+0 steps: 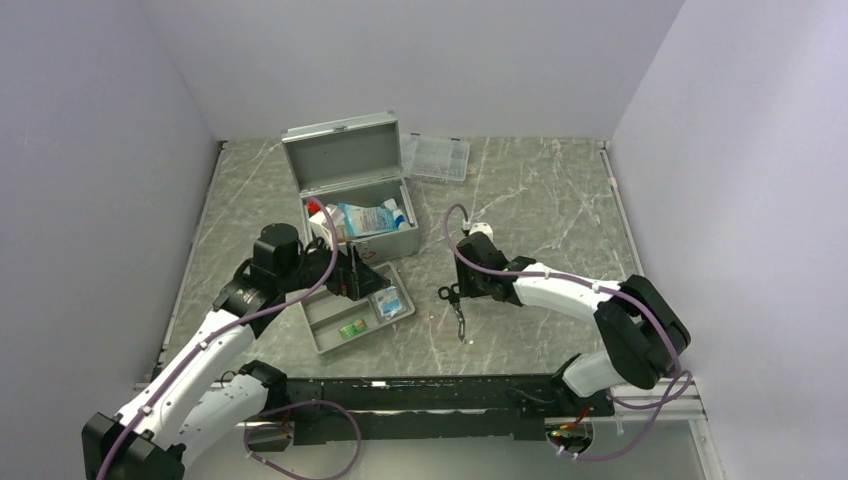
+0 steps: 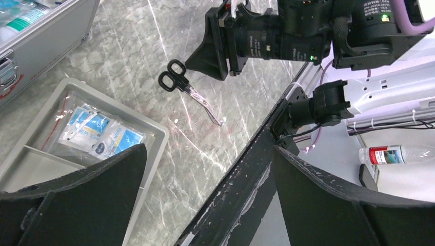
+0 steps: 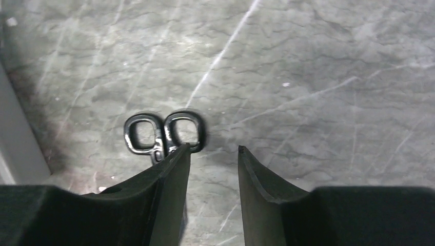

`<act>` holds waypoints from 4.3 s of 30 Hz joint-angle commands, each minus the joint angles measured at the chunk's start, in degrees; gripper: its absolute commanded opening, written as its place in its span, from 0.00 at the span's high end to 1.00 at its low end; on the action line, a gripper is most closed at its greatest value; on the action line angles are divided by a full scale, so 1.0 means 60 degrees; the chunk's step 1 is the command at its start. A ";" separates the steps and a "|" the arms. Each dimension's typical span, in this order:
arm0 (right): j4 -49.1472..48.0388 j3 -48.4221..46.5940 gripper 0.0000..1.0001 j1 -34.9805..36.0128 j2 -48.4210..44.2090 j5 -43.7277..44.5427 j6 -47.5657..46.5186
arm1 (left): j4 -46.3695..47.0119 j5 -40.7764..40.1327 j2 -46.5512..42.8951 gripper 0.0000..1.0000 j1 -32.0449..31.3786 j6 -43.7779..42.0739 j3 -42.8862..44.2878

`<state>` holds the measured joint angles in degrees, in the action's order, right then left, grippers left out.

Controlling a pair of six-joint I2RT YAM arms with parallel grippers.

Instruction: Organize the medicine kit

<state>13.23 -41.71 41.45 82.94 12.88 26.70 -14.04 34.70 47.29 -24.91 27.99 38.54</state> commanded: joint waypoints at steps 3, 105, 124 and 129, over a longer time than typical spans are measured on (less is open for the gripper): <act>-0.0227 0.0057 0.60 -0.0424 -0.0062 -0.0353 0.0268 | 0.0710 0.0355 0.0029 0.01 -0.0081 0.0200 -0.0078; -0.0733 0.0786 1.00 -0.0377 -0.1370 -0.0056 0.0499 | 0.1253 -0.0070 0.5836 0.01 -0.2285 0.0983 0.2736; 0.1551 0.1890 0.64 -0.0683 -0.3799 0.1284 0.1875 | -0.1582 -0.1354 0.9849 0.01 -0.3032 -0.0654 0.6266; 0.2349 0.1927 0.63 -0.0706 -0.4794 0.1801 0.2644 | -0.2723 -0.2359 1.0700 0.01 -0.3324 -0.1188 0.7346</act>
<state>23.27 -30.17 37.56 59.51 19.49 37.36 -23.59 26.55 108.75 -43.24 25.23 77.71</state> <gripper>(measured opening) 0.364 0.988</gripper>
